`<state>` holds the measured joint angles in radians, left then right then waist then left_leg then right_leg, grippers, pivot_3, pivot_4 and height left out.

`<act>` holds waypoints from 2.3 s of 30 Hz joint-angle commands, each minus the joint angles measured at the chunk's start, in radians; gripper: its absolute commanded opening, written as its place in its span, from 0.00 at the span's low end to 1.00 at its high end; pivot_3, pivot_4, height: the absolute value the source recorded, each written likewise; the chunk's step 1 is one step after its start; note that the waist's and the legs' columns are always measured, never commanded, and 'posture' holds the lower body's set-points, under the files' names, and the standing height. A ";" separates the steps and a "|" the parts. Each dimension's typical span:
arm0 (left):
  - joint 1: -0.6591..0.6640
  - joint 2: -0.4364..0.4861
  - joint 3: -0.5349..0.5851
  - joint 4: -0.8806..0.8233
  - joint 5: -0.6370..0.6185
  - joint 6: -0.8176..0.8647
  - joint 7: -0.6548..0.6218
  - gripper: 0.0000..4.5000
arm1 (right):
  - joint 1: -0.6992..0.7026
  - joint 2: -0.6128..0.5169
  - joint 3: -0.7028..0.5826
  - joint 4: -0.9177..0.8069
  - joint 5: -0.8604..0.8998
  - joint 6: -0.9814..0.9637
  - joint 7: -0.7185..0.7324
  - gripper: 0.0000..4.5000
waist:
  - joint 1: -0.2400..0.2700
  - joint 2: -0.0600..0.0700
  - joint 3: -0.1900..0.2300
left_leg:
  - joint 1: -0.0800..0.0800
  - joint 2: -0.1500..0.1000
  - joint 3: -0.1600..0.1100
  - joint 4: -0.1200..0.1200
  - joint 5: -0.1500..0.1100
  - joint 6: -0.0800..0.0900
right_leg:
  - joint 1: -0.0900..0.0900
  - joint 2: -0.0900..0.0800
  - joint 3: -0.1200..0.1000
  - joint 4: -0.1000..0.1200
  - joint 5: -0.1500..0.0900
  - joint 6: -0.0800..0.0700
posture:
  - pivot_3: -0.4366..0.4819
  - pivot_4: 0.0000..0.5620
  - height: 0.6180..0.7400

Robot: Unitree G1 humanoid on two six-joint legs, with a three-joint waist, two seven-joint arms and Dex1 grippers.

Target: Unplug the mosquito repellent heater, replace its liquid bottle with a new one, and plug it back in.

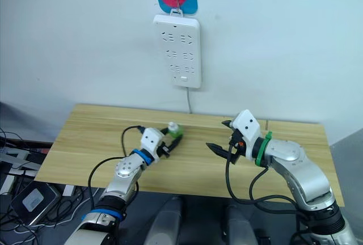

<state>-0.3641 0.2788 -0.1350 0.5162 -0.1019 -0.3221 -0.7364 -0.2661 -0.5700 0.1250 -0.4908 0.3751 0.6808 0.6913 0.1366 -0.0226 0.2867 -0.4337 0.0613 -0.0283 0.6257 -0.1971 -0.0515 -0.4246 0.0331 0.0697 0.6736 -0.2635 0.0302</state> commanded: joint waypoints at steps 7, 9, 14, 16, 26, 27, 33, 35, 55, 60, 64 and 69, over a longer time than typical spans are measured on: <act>-0.123 0.068 -0.120 -0.183 -0.110 0.256 -0.405 0.48 | -0.041 0.140 0.082 0.042 -0.052 -0.118 -0.048 1.00 | -0.009 0.000 0.000 | 0.000 0.002 -0.001 0.002 0.000 0.000 | -0.001 0.003 0.001 0.002 0.000 -0.001 | 0.76 0.45 1.00; -0.131 0.071 -0.123 -0.195 -0.118 0.290 -0.434 0.48 | -0.029 0.153 0.085 0.041 -0.064 -0.129 -0.066 1.00 | -0.013 0.000 0.000 | 0.000 0.001 0.000 0.002 0.000 0.000 | -0.001 0.003 0.001 0.001 0.000 0.000 | 0.75 0.45 1.00; -0.153 0.061 -0.121 -0.191 -0.109 0.303 -0.459 0.48 | -0.012 0.198 0.073 0.050 -0.063 -0.127 -0.107 0.92 | -0.017 0.000 0.000 | -0.001 0.001 -0.001 0.001 0.000 0.000 | -0.001 0.003 0.000 0.001 0.000 0.000 | 0.74 0.44 1.00; -0.161 0.057 -0.120 -0.181 -0.104 0.298 -0.464 0.48 | -0.005 0.207 0.069 0.049 -0.056 -0.120 -0.110 0.81 | -0.019 0.000 0.000 | -0.001 0.001 -0.001 0.002 0.000 0.000 | -0.001 0.003 0.000 0.001 0.000 -0.001 | 0.73 0.44 1.00; -0.167 0.061 -0.114 -0.181 -0.104 0.301 -0.478 0.48 | 0.030 0.183 0.079 0.041 -0.029 -0.088 -0.086 0.22 | -0.036 0.000 0.000 | -0.001 0.001 -0.001 0.002 0.000 0.000 | -0.001 0.002 0.000 0.003 0.000 -0.001 | 0.74 0.45 1.00; -0.165 0.061 -0.113 -0.184 -0.103 0.301 -0.477 0.48 | 0.029 0.184 0.079 0.042 -0.028 -0.089 -0.087 0.22 | -0.037 0.000 0.000 | -0.001 0.001 -0.002 0.002 0.000 0.000 | -0.001 0.003 0.000 0.003 0.000 -0.001 | 0.74 0.45 1.00; -0.163 0.056 -0.109 -0.194 -0.105 0.305 -0.468 0.48 | 0.019 0.167 0.091 0.050 -0.045 -0.099 -0.078 0.22 | -0.040 0.000 0.000 | -0.001 0.001 -0.001 0.003 0.000 0.000 | -0.001 0.002 0.000 0.003 0.000 -0.001 | 0.75 0.45 1.00; -0.162 0.055 -0.109 -0.196 -0.106 0.305 -0.467 0.48 | 0.018 0.163 0.093 0.052 -0.051 -0.104 -0.076 0.22 | -0.040 0.000 0.000 | -0.001 0.001 -0.002 0.003 0.000 0.000 | -0.001 0.002 0.000 0.003 0.000 -0.001 | 0.75 0.45 1.00; -0.323 0.104 -0.225 0.036 -0.135 -0.065 -0.878 0.48 | -0.370 -0.028 0.147 0.409 0.036 -0.317 0.618 0.22 | -0.031 0.001 0.002 | 0.000 0.001 -0.002 0.003 0.000 0.001 | -0.001 0.003 -0.001 0.005 0.000 -0.002 | 0.79 0.50 1.00; -0.313 0.094 -0.192 0.041 -0.135 -0.043 -0.856 0.48 | -0.333 -0.054 0.100 0.355 0.075 -0.251 0.590 0.59 | -0.030 0.001 0.002 | 0.000 0.001 -0.003 0.004 0.000 0.001 | -0.001 0.003 -0.001 0.006 0.000 -0.002 | 0.78 0.49 1.00; -0.305 0.095 -0.158 0.038 -0.135 0.015 -0.791 0.48 | -0.216 -0.130 0.046 0.280 0.062 -0.239 0.559 0.92 | -0.022 0.001 0.002 | 0.000 0.000 -0.004 0.004 0.000 0.001 | 0.000 0.002 -0.003 0.006 0.000 -0.002 | 0.78 0.48 1.00; -0.275 0.089 -0.108 -0.028 -0.159 0.147 -0.689 0.48 | -0.095 -0.091 -0.030 0.145 0.065 -0.160 0.342 0.99 | -0.031 0.001 0.002 | 0.000 0.001 -0.004 0.004 0.000 0.001 | -0.001 0.002 -0.002 0.006 -0.001 -0.002 | 0.77 0.47 1.00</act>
<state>-0.6513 0.3726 -0.2670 0.5433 -0.2362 -0.2136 -1.4550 -0.3654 -0.6774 0.1345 -0.2639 0.4215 0.4955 1.1048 0.1058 -0.0215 0.2885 -0.4338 0.0621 -0.0325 0.6297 -0.1972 -0.0505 -0.4251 0.0356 0.0678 0.6800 -0.2640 0.0286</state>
